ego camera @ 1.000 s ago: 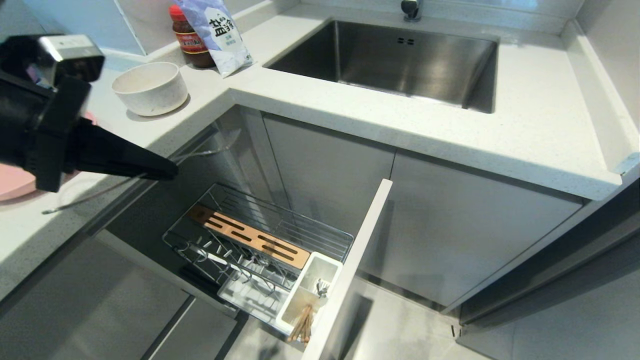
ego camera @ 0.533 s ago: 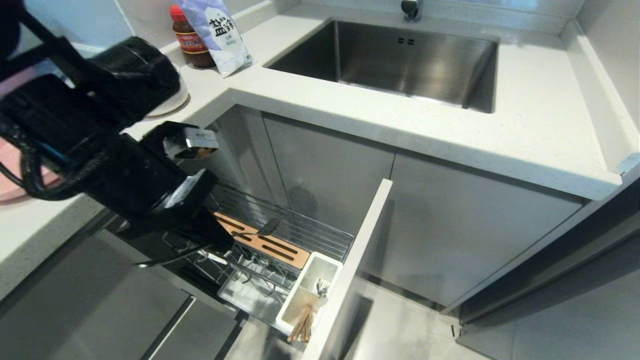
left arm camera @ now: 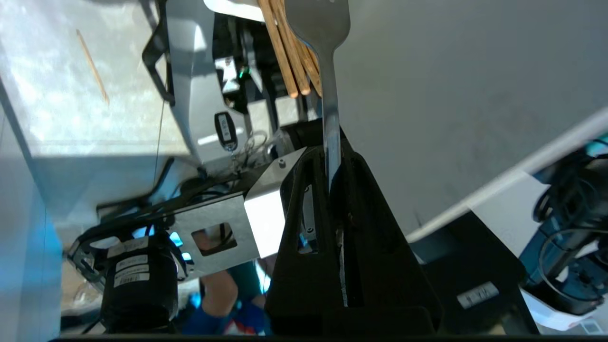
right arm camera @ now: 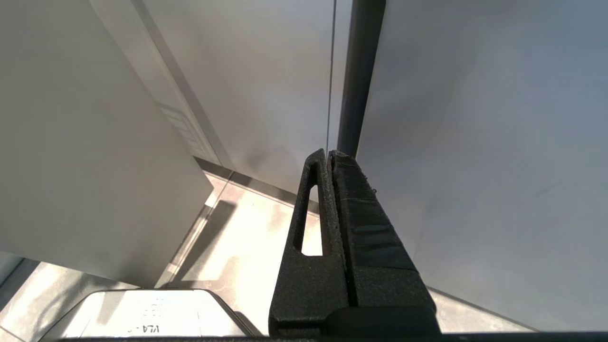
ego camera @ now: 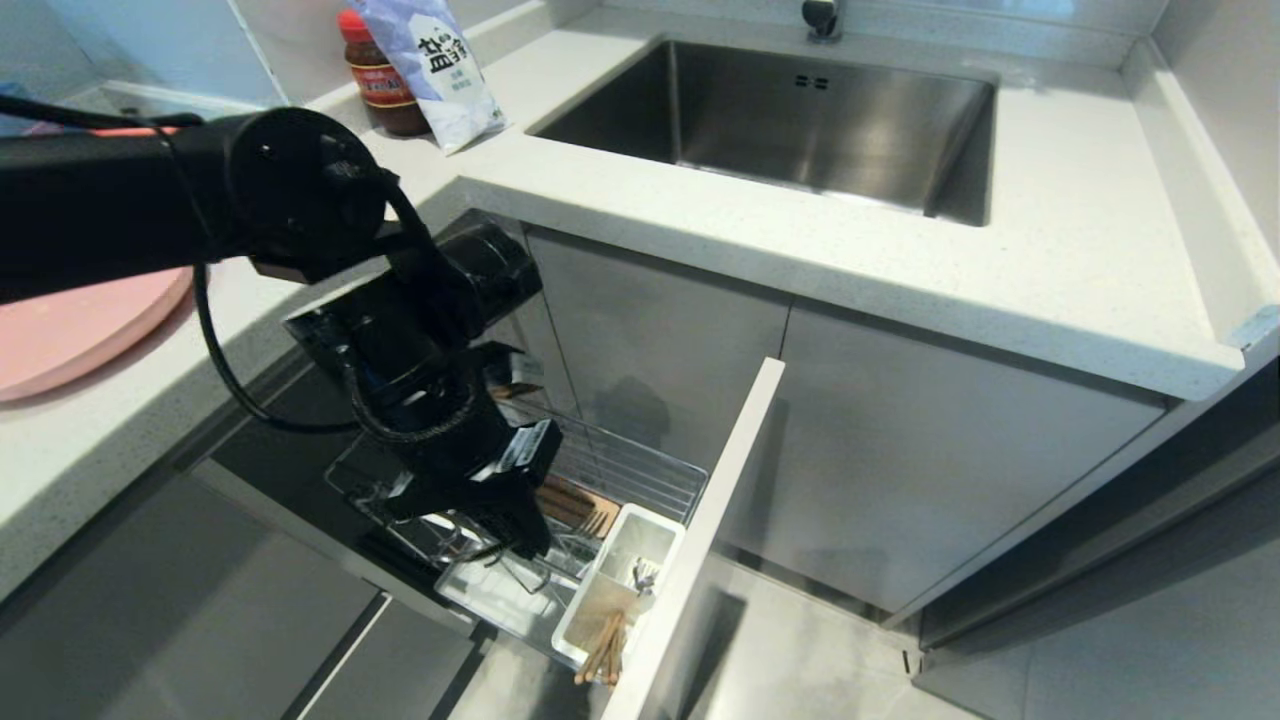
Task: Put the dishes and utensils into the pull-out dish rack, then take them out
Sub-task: Pick up the fork and place it in the cupboard
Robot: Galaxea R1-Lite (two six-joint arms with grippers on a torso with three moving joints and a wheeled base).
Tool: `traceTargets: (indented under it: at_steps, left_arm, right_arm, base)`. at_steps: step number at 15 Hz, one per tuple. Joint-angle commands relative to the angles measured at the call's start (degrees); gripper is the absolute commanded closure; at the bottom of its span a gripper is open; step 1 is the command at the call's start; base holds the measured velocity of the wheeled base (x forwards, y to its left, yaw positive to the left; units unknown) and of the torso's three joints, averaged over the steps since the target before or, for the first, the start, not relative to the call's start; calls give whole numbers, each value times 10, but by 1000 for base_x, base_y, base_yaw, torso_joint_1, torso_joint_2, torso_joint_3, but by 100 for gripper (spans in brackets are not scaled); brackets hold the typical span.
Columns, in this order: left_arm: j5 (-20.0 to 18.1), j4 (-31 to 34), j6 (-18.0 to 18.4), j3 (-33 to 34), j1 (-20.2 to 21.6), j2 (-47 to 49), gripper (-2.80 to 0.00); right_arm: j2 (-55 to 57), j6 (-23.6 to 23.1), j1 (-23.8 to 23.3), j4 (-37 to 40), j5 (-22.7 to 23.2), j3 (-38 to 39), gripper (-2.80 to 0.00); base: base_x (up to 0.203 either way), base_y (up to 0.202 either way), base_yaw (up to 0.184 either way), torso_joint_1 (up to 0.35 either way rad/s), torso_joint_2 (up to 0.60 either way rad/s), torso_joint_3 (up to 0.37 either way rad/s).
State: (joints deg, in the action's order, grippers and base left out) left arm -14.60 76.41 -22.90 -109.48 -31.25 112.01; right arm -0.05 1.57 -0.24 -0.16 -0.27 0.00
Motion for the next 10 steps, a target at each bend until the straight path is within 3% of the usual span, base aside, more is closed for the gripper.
traceTargets:
  at_steps: [1, 10]
  left_arm:
    - [-1, 4, -3, -2, -5, 48, 0]
    - [-2, -36, -24, -6, -21, 137, 0]
  right_arm:
    - [-1, 0, 0, 0, 0, 1, 0]
    - [-1, 0, 1, 0, 0, 1, 0]
  base:
    - [0, 0, 0, 0, 0, 0]
    - [0, 0, 0, 0, 0, 0]
